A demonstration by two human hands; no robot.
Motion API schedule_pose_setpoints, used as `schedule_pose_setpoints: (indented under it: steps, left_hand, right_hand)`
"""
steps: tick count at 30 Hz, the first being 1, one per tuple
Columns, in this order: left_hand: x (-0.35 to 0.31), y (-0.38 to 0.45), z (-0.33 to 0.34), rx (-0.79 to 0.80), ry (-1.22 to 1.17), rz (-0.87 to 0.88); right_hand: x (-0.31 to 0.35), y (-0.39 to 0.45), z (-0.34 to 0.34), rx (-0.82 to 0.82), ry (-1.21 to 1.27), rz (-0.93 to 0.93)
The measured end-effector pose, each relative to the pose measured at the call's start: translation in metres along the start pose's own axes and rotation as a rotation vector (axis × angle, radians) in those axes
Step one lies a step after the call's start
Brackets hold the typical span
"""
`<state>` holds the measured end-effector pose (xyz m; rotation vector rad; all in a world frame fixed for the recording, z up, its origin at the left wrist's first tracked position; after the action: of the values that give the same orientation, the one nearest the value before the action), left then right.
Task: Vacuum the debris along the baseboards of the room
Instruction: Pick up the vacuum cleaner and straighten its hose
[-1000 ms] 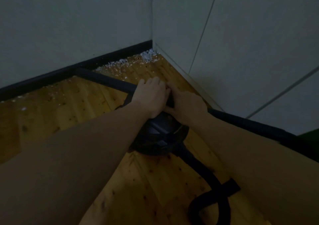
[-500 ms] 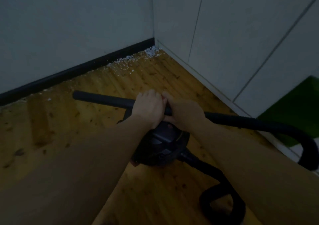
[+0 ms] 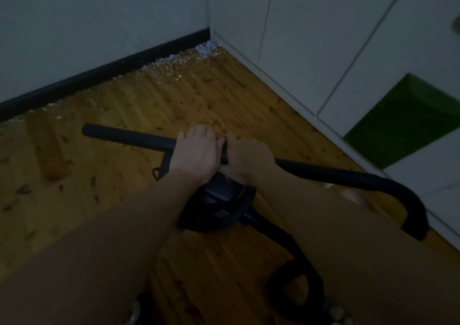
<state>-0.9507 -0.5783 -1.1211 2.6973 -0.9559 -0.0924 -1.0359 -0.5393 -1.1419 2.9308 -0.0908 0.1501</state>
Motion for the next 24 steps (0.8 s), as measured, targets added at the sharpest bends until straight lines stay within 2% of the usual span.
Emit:
schedule_pose_setpoints:
  steps: [9, 15, 19, 24]
  left_hand:
    - [0.004, 0.0, -0.005, -0.094, -0.072, -0.013]
    - [0.003, 0.001, -0.005, -0.111, -0.097, 0.044]
    - [0.003, 0.002, -0.004, -0.101, -0.111, 0.047]
    - [-0.004, 0.003, -0.007, -0.12, -0.144, 0.081]
  right_hand:
    - [0.004, -0.002, -0.005, -0.099, -0.062, -0.036]
    - [-0.004, -0.003, -0.003, -0.048, 0.033, -0.039]
    - [-0.029, -0.016, 0.001, 0.051, 0.004, 0.001]
    - [-0.064, -0.038, -0.004, 0.088, -0.049, 0.019]
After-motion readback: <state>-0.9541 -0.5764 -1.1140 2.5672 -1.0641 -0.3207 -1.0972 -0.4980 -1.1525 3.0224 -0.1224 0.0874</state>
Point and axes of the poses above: each hand's wrist, its own y-axis towards the middle knuckle, its own z-axis out of the palm, x = y × z, the point moved 9 cm from there along y, towards the middle knuckle, and after that the axes turned 14 degrees about -x, right-handed, at the moved point
